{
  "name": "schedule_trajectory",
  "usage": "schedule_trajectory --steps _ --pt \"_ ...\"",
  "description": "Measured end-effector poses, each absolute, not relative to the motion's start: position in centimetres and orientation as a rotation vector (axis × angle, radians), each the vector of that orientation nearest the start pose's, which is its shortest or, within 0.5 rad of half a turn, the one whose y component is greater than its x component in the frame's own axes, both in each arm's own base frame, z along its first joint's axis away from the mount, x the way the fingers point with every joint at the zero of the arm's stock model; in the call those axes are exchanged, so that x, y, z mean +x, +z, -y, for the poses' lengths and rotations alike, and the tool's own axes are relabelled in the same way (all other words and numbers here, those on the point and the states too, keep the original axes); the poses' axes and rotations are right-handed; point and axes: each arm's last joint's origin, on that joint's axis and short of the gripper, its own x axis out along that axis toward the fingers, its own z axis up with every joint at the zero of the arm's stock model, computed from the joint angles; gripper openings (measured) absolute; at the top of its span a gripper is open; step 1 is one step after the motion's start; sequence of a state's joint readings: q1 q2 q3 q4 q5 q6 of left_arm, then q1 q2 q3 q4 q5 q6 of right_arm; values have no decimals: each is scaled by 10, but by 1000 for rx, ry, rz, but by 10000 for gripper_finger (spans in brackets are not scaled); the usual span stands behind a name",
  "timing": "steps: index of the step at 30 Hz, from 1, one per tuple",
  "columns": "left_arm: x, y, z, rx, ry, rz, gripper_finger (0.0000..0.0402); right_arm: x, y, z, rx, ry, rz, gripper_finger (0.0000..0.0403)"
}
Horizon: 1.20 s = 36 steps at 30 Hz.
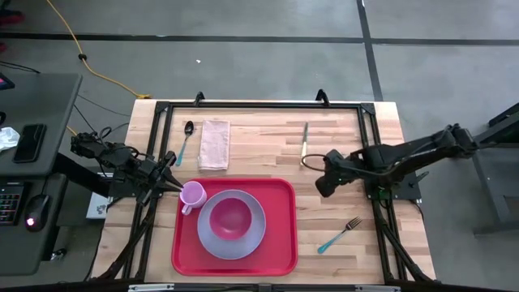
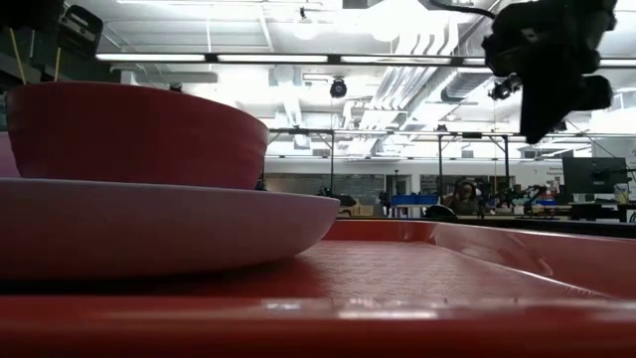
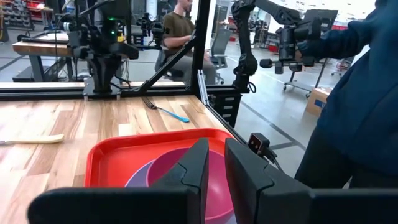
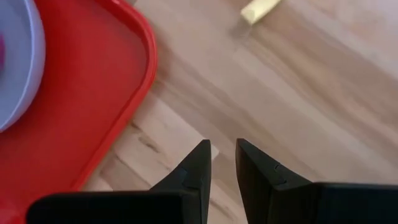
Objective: Set up tray
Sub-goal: Put the peach napkin to the right of the purple plate on the orange serving tray
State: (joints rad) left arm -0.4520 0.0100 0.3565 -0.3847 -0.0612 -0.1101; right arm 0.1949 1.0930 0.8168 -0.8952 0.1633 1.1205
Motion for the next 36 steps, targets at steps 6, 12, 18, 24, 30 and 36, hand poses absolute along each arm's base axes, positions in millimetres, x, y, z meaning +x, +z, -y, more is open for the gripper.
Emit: schedule_trajectory --steps 6,12,18,24,30,36 --pt "57 242 26 -99 -388 -59 85 177 237 -42 822 -548 -991 53" --pt "57 242 26 -99 -388 -59 85 175 234 -49 828 -519 -965 53" --pt "57 242 26 -114 -387 -62 85 173 234 -54 796 -516 -951 53" --pt "57 242 26 -177 -386 -74 85 173 234 -55 786 -522 -939 53" --pt "57 242 26 -177 -386 -74 85 173 234 -56 835 -522 -950 53" --pt "57 242 26 -177 -385 -74 85 172 234 -60 960 -474 -1038 53"
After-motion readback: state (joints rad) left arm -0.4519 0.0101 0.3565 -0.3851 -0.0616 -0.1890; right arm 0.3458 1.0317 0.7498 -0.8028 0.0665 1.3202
